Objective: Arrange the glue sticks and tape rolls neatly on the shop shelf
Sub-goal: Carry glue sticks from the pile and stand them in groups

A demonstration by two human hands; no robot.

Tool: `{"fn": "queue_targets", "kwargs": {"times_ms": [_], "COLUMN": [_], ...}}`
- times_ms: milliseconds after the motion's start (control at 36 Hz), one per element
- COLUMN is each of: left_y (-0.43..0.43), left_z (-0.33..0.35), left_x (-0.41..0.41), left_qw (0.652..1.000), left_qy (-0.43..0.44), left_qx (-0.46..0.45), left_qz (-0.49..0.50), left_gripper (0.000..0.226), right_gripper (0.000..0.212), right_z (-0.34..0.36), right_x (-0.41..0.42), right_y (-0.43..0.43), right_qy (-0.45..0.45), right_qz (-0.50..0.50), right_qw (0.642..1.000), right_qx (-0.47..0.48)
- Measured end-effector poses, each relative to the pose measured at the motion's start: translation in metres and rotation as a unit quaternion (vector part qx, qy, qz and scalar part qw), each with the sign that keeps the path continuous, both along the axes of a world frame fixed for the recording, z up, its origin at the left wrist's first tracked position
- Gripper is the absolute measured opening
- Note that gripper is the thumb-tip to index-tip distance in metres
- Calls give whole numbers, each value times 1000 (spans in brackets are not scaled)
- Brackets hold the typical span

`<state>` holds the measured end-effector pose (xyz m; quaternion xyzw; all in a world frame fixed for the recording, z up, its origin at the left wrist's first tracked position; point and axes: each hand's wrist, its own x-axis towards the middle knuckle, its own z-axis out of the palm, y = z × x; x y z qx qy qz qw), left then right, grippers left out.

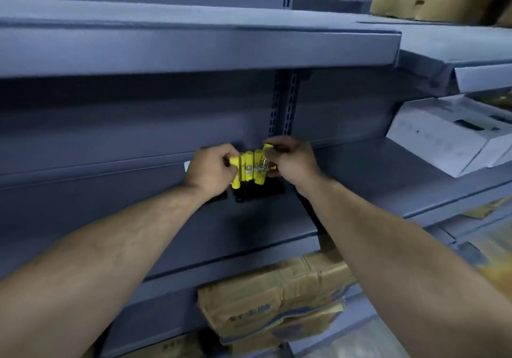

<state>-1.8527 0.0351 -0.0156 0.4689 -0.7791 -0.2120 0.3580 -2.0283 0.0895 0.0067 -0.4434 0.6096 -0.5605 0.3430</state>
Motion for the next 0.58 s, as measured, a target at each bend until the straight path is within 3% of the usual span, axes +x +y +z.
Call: {"fn": "queue_targets", "kwargs": {"times_ms": [167, 583], "left_y": [-2, -3], "left_z": [-6, -14], "left_x": [-7, -17], "left_qw": [996, 988], "left_qy": [-53, -95], "left_qx": [-58, -55], "left_qz": [49, 106], "left_gripper": [22, 21], "right_gripper": [23, 25], "right_z": [-4, -6], "right_x": [-17, -38], "right_y": [-14, -22], "right_qy": [7, 2], "right_qz": [57, 120], "right_qw": [998, 993], "right_qx": [4, 14]}}
